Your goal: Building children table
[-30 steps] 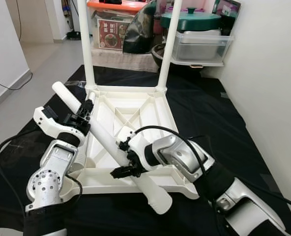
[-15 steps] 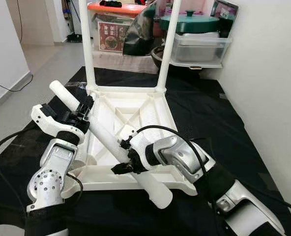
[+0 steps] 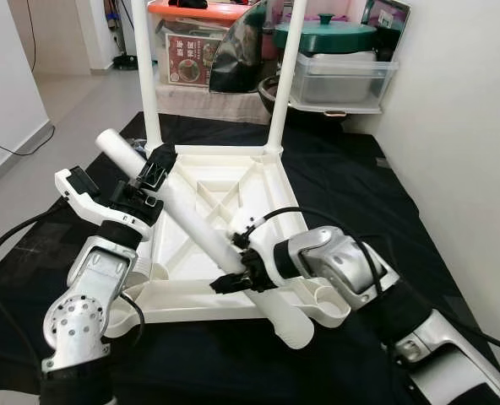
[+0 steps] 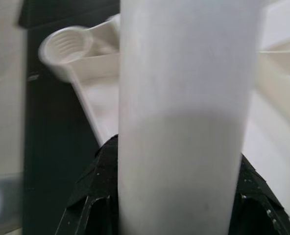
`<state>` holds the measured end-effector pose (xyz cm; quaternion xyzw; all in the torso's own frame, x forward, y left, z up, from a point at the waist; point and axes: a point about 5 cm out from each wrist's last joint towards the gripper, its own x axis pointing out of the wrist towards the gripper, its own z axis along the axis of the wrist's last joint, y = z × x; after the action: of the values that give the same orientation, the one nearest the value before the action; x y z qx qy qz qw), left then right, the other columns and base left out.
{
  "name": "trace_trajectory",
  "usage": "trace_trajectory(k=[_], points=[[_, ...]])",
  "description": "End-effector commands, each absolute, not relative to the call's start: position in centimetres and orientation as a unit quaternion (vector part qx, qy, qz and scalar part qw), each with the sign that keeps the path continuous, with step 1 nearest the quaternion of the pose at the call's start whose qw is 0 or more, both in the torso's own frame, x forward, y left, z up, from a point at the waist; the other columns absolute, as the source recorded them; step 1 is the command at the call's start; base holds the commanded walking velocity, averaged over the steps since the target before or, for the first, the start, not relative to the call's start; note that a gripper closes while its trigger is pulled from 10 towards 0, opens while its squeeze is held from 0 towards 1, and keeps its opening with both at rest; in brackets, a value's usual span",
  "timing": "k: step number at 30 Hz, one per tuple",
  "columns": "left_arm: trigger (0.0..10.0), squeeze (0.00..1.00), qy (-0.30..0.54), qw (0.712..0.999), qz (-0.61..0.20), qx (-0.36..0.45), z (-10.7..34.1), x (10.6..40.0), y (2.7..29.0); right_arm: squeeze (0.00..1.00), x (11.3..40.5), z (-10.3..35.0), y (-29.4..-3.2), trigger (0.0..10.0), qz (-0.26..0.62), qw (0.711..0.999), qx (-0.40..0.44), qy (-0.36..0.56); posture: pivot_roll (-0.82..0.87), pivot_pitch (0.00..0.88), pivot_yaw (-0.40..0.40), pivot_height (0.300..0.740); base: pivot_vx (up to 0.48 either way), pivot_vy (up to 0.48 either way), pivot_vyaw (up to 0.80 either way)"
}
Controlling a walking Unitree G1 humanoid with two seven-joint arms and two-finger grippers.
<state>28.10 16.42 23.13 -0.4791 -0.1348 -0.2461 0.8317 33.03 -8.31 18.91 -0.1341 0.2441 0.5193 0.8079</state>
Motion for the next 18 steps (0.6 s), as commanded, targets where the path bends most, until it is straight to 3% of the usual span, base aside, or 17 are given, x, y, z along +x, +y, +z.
trace_trajectory(k=[1,12,15,17,18], points=[[10.0,0.00,-0.115,0.827,-0.290,-0.468,23.0,27.2,15.4,0.00,34.1,22.1,-10.5,0.0,0.482,0.843,-0.132,0.197,0.05,0.000,-0.073,0.740,0.000,0.000,0.00],[10.0,0.00,-0.086,0.839,-0.307,-0.441,21.9,26.2,14.7,0.00,33.8,24.1,-14.4,0.0,0.453,0.857,-0.166,0.180,0.04,0.000,-0.080,0.740,0.000,0.000,0.00],[10.0,0.00,-0.069,0.846,-0.309,-0.428,21.2,26.1,14.6,0.00,34.5,25.7,-15.8,0.0,0.407,0.890,-0.136,0.151,0.04,0.000,-0.077,0.740,0.000,0.000,0.00],[10.0,0.00,-0.066,0.847,-0.310,-0.426,21.1,26.1,14.6,0.00,34.7,26.0,-15.9,0.0,0.398,0.897,-0.127,0.145,0.04,0.000,-0.077,0.740,0.000,0.000,0.00],[10.0,0.00,-0.061,0.849,-0.312,-0.421,20.9,26.0,14.5,0.00,35.5,26.6,-16.0,0.0,0.365,0.917,-0.104,0.121,0.04,0.000,-0.072,0.740,0.000,0.000,0.00]])
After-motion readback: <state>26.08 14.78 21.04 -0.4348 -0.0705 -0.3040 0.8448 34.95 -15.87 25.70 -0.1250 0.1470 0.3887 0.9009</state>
